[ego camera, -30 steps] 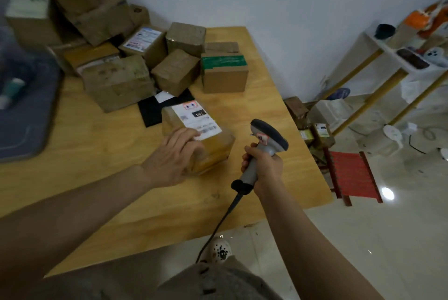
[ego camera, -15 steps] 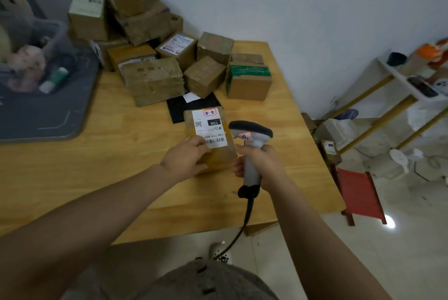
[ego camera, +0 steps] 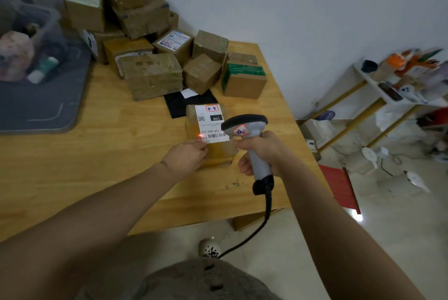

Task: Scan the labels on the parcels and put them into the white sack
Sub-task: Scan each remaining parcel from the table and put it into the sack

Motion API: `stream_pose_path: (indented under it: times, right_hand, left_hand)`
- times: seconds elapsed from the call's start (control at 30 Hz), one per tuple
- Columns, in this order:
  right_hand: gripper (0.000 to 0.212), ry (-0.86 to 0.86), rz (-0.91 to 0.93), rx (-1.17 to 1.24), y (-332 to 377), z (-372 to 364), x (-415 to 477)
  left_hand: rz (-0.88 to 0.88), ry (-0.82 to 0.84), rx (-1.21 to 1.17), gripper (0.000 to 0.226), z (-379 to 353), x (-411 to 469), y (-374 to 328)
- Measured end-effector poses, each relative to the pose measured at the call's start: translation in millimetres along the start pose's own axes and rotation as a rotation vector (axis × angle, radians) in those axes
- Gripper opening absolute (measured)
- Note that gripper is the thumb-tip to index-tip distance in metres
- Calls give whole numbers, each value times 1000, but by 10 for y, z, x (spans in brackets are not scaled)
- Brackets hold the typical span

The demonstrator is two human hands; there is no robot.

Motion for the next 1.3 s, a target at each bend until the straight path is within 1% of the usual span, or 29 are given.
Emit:
stream_pose_path:
  times: [0.07, 0.13, 0.27, 0.6, 0.83, 0.93, 1.0, 1.07, 1.13, 1.17, 1.2, 1.23, 1.3]
  right_hand:
    - [26, -5, -3, -24, 9, -23, -35]
    - [25, -14, -7, -52, 12, -41, -68]
    - [24, -9, -11, -72, 0, -83, -109]
    - [23, -12, -17, -98, 15, -110, -119]
    - [22, -8, 15, -66, 18, -67, -60]
    - [21, 4, 27, -47, -6, -47, -13]
    - [22, -1, 42, -16, -38, -8, 23]
    - [24, -31, 63, 59, -90, 66, 81]
    - [20, -91, 81, 173, -177, 172, 175]
    - [18, -125, 88, 240, -239, 231, 236]
    - [16, -154, 92, 307, -312, 280, 309]
    - [17, -175, 90, 360, -387, 317, 384]
    - [30, -193, 57, 409, -517, 339, 539]
  left_hand:
    - [-1, 37, 129, 33, -16, -2, -34]
    - [74, 167, 153, 41, -104, -3, 14]
    - [101, 224, 218, 43, -137, 10, 35]
    - [105, 244, 292, 47, -94, -20, -20]
    - [123, 264, 255, 47, -149, 4, 26]
    - [125, 218, 204, 45, -147, 0, 38]
    - [108, 145, 112, 40, -108, -13, 15]
    - [120, -9, -145, 30, -25, -38, 16]
    - [257, -222, -446, 22, 53, -86, 123]
    - [370, -303, -555, 24, 69, -106, 187]
    - [487, -332, -649, 26, 53, -115, 238]
    - [576, -319, -735, 26, 15, -105, 262]
    - [667, -259, -940, 23, -103, -39, 260]
Point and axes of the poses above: each hand's wrist, its own x-axis towards the middle knuckle, its own z-axis out of the back of the hand, y = z × x, the point moved 6 cm from there along x, towards the middle knuckle, and after that the axes turned 14 degrees about y, right-handed, at the moved point
